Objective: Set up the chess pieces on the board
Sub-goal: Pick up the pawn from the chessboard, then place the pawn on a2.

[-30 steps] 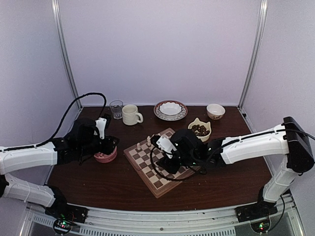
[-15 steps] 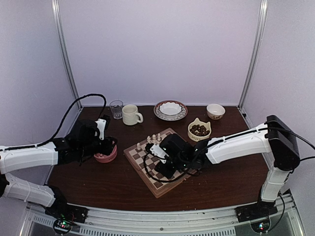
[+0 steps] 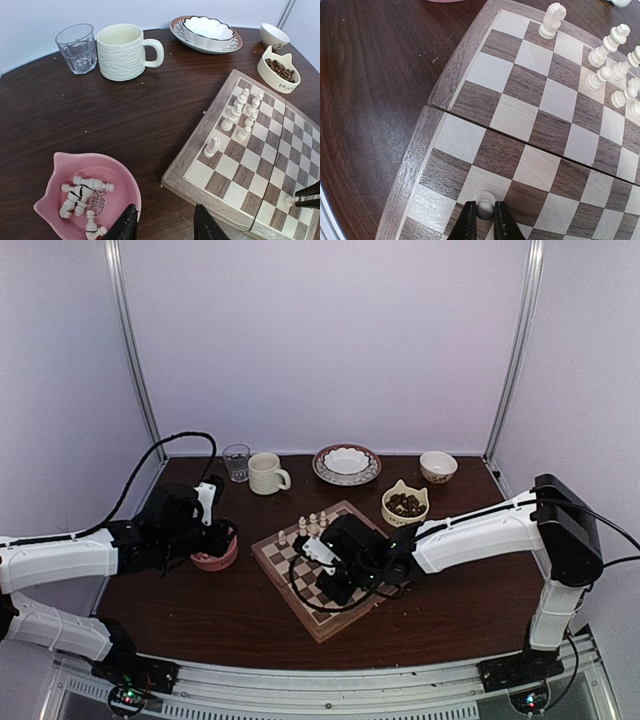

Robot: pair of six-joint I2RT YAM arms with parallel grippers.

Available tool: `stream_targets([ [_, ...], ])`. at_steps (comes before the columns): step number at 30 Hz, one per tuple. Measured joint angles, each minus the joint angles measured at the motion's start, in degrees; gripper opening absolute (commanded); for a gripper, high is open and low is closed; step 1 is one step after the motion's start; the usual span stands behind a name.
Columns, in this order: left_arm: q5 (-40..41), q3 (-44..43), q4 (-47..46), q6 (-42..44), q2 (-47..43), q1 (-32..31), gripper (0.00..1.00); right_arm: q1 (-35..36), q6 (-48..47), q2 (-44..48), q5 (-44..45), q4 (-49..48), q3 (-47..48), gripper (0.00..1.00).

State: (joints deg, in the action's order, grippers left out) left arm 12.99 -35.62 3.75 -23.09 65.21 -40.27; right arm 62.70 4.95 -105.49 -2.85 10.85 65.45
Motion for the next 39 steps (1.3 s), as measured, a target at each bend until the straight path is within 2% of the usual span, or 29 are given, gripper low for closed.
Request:
stream_targets([
  [9,0.0,0.0,0.7,0.0,0.0,0.0,0.40,-1.8,1.1,3.2,0.0,-0.6,-2.1,0.07],
  [15,0.0,0.0,0.7,-0.2,0.0,0.0,0.40,-7.0,2.1,8.3,0.8,-1.5,-4.0,0.09],
  [24,-0.1,0.0,0.7,-0.6,0.1,0.0,0.40,-13.4,2.5,8.8,5.0,-1.1,-3.8,0.09],
  [39,0.0,-0.3,1.1,-0.7,0.4,0.0,0.40,-20.2,4.0,-4.1,4.6,-1.7,6.7,0.09],
])
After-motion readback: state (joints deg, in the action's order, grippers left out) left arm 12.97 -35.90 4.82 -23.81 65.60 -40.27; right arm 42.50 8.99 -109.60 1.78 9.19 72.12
